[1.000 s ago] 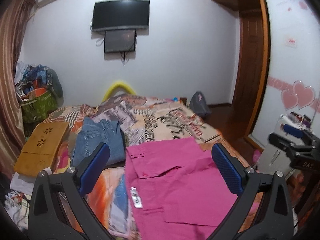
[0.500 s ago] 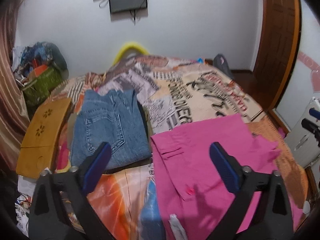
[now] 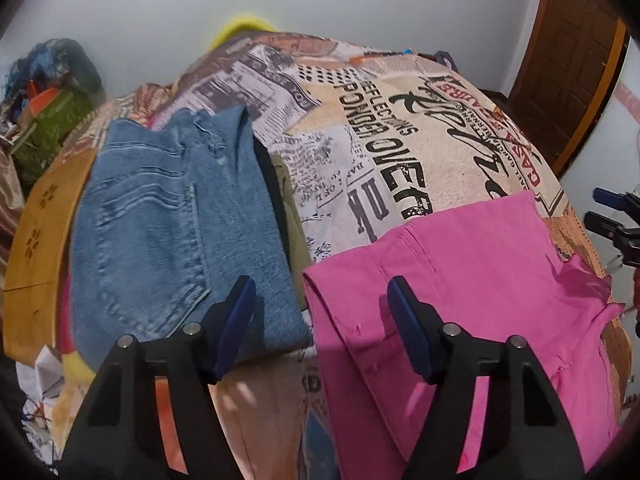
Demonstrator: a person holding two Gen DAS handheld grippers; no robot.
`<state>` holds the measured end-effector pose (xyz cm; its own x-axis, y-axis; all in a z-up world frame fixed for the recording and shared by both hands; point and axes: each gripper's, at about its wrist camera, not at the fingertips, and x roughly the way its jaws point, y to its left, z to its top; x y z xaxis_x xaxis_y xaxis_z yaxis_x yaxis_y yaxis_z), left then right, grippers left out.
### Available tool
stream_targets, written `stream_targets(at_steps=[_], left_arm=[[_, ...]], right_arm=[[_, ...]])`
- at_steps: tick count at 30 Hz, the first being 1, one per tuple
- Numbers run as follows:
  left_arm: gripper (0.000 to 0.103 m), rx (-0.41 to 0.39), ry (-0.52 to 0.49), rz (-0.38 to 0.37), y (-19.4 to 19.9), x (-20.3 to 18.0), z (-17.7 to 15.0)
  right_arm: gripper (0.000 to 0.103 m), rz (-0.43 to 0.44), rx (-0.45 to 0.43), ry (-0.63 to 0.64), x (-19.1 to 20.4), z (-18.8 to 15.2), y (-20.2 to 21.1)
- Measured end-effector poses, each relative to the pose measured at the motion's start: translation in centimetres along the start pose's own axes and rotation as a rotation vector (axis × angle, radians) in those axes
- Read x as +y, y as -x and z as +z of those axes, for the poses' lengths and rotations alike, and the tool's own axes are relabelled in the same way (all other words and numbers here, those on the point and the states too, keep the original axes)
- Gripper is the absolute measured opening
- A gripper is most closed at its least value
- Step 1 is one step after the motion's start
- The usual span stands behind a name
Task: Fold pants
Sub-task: 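Lower both grippers to the pink pants and close on the waistband edge, then lift the waistband with both grippers and fold it over toward the hem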
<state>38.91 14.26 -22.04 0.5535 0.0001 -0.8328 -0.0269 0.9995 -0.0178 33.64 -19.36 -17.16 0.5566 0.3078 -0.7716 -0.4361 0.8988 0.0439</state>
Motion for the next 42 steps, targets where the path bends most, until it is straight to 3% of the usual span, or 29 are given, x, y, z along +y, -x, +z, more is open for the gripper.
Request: stream_targets(at_steps=[6,9,13,15,18,20,22,27,35,42], left_arm=[[0.047,0.068,-0.005,-0.071,-2.9,0.0,0.3],[0.047,0.085,0.008,-0.094,-3.7,0.2,0.4],[0.044,0.095,0.012,-0.114,-4.3,0.3,0.2],[0.032,0.100,0.022,-0.134,-4.4,0.5,0.1],[0.022,0.108,0.045,-0.165,-4.5,0.8,0.1],[0.017,0.102,0.046,-0.159,-4.3,0.7,0.2],[0.014,0.089,0.050,-0.150,-3.9,0.6,0.3],[0.012,0.009,0.014,-0.120,-1.0,0.3,1.4],[0.011,-0.134,-0.022,-0.114,5.5,-0.5,4.2],[0.010,-0.188,-0.058,-0.139,11.0,-1.8,2.8]], right_arm=[[0.078,0.016,0.084,0.014,-0.7,0.7,-4.2],[0.077,0.031,0.114,0.006,-0.9,0.8,-5.9],[0.065,0.030,0.151,0.023,-0.8,0.8,-7.8],[0.061,0.031,0.169,0.023,-0.7,1.0,-8.8],[0.050,0.050,0.169,-0.005,-0.6,1.0,-9.7],[0.022,0.055,0.151,-0.003,-0.2,1.1,-9.6],[0.007,0.052,0.152,0.010,0.3,1.3,-9.5],[0.005,0.025,0.112,0.030,0.8,2.0,-8.5],[0.004,0.019,-0.063,0.015,0.9,5.7,-2.0],[0.004,0.036,-0.171,0.004,1.5,5.7,5.0]])
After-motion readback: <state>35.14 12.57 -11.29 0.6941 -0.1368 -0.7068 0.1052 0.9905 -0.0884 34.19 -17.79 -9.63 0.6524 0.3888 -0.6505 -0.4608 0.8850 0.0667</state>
